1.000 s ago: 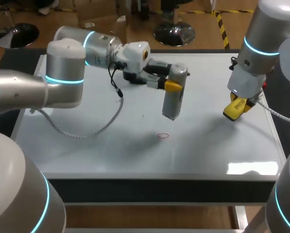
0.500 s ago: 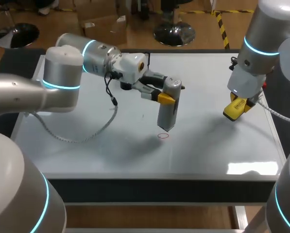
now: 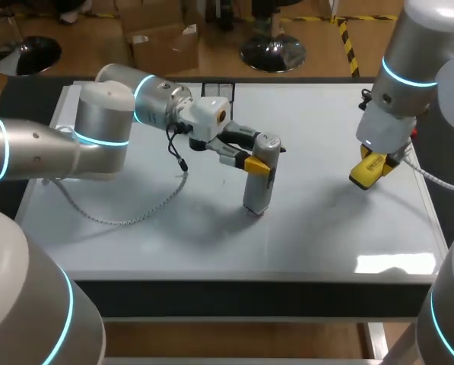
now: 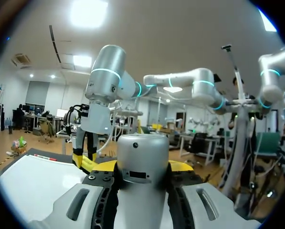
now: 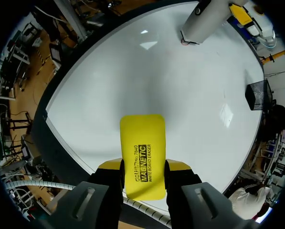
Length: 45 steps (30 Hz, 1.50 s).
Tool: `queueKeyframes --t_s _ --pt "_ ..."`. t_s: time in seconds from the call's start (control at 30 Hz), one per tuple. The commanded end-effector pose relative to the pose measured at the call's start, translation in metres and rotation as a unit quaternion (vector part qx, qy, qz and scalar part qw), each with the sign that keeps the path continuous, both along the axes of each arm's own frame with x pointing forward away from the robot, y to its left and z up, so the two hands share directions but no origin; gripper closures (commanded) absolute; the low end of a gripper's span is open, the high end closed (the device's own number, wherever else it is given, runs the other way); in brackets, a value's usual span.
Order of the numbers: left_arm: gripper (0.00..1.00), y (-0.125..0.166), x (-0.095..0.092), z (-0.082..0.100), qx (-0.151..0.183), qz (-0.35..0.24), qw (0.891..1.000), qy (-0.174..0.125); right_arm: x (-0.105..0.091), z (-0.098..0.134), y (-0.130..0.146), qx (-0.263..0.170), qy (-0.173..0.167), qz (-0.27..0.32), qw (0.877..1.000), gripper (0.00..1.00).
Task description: Pick up the inspection probe, press it on each red-marked spot on the whiteboard one by one, put down the probe, pick up the eraser, and wipe off all the red marks.
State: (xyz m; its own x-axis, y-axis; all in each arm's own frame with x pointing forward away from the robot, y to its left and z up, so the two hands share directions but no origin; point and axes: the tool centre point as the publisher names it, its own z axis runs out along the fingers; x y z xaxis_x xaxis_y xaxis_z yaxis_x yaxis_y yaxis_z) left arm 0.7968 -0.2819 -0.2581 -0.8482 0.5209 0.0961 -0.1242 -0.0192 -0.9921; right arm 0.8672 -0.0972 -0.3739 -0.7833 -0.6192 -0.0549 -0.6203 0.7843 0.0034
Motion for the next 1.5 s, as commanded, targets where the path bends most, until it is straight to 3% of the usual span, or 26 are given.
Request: queueKeyframes --t_s 0.03,0.7,1.5 --pt "1.0 0.002 0.002 -0.003 0.0 -0.003 1.0 0.0 0.001 0.0 0.0 -0.001 0.0 0.001 1.0 1.0" --pt "1.0 0.004 0.003 -0.015 0.01 -0.009 1.0 0.002 0.001 0.0 0.0 -0.001 0.0 0.001 1.0 1.0" --pt "1.0 0.007 0.004 -0.024 0.053 -0.021 0.998 -0.038 0.001 0.0 0.0 -0.001 0.0 0.001 1.0 1.0"
